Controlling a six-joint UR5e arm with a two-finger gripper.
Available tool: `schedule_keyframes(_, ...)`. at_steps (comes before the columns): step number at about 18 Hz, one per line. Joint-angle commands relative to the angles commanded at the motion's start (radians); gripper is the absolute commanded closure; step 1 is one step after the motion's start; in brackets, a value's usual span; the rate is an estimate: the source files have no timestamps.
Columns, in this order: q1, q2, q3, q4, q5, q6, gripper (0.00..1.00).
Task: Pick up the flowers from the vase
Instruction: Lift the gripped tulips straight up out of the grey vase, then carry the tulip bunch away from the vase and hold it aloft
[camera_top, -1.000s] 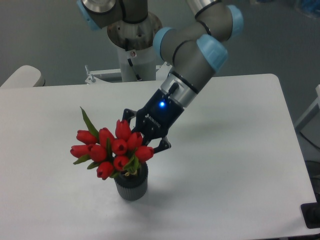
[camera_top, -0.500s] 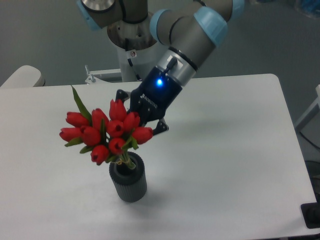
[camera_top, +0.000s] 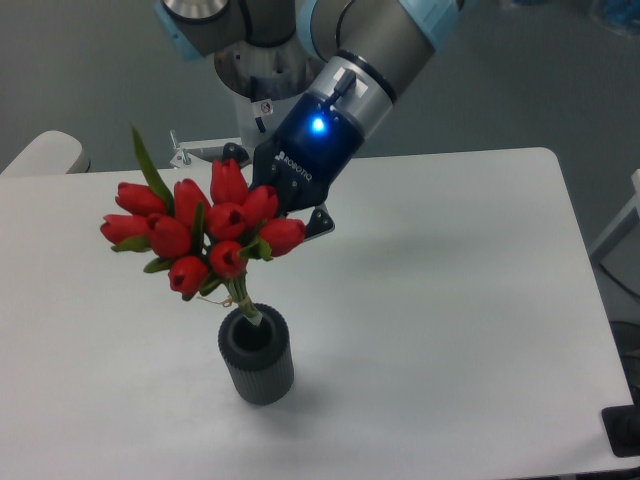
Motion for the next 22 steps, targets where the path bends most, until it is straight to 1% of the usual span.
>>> schedule_keyframes(2,0.015,-0.003,0.026,0.0,-0.002,-0.023,0.72)
schedule_keyframes(5,0.037,-0.034,0.063,0.0,0.004,-0.029,0.72)
schedule_keyframes(7,0.061,-0.07,0.084,0.0,0.008,-0.025,0.72)
schedule_keyframes(11,0.101,-0.162,0.141,0.0,0.012,-0.012,0.72)
schedule_keyframes(13,0.12,-0.201,0.164,0.0,0.012,0.015,0.72)
schedule_keyframes(16,0.155,-0.239,0.187,0.0,0.012,0.073,0.72)
schedule_keyframes(18,0.163,-0.267,0.218,0.0,0.012,0.08,0.72)
schedule_keyframes(22,0.179,-0.311,0.242,0.0,0.015,0.139,0.73)
